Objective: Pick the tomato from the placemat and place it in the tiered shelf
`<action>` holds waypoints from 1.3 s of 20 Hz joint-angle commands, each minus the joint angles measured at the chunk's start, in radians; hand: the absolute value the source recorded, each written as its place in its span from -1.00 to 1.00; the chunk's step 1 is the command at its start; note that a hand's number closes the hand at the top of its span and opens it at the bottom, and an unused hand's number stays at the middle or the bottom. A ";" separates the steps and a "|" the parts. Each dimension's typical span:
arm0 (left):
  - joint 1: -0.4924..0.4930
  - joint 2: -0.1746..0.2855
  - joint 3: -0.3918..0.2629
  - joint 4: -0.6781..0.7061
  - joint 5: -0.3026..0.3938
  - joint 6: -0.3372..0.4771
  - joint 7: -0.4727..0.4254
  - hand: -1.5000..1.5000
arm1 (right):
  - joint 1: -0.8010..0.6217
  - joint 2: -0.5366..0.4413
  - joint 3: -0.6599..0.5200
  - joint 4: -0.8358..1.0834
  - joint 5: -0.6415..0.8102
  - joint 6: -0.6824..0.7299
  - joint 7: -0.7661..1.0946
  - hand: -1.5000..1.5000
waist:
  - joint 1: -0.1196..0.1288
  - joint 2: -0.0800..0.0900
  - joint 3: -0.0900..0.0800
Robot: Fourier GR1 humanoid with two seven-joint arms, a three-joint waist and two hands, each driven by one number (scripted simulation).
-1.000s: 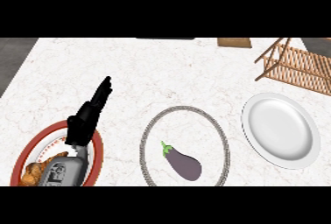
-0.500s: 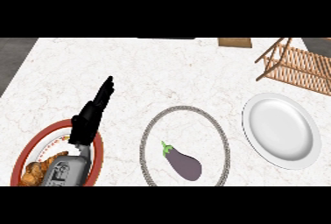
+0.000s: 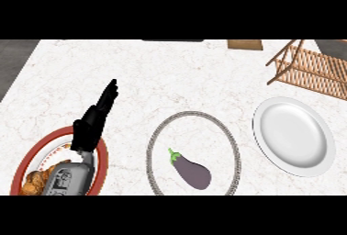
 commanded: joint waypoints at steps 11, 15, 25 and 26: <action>-0.005 0.029 0.018 0.004 0.012 -0.029 0.016 0.00 | -0.056 -0.098 -0.104 -0.035 -0.192 0.154 -0.038 -1.00 | -0.003 0.000 0.000; -0.019 0.021 0.027 0.011 0.024 -0.026 0.010 0.00 | -0.069 -0.146 -0.194 -0.076 -0.280 0.117 0.001 -1.00 | -0.018 -0.004 -0.001; 0.049 0.046 0.055 -0.019 0.043 -0.038 0.001 0.00 | 0.197 -0.390 -0.267 -0.014 -0.360 0.375 0.204 -1.00 | -0.050 -0.015 -0.001; 0.052 0.033 0.045 0.003 0.032 -0.027 -0.042 0.00 | 0.208 -0.407 -0.253 -0.001 -0.349 0.379 0.237 -1.00 | -0.042 -0.011 -0.002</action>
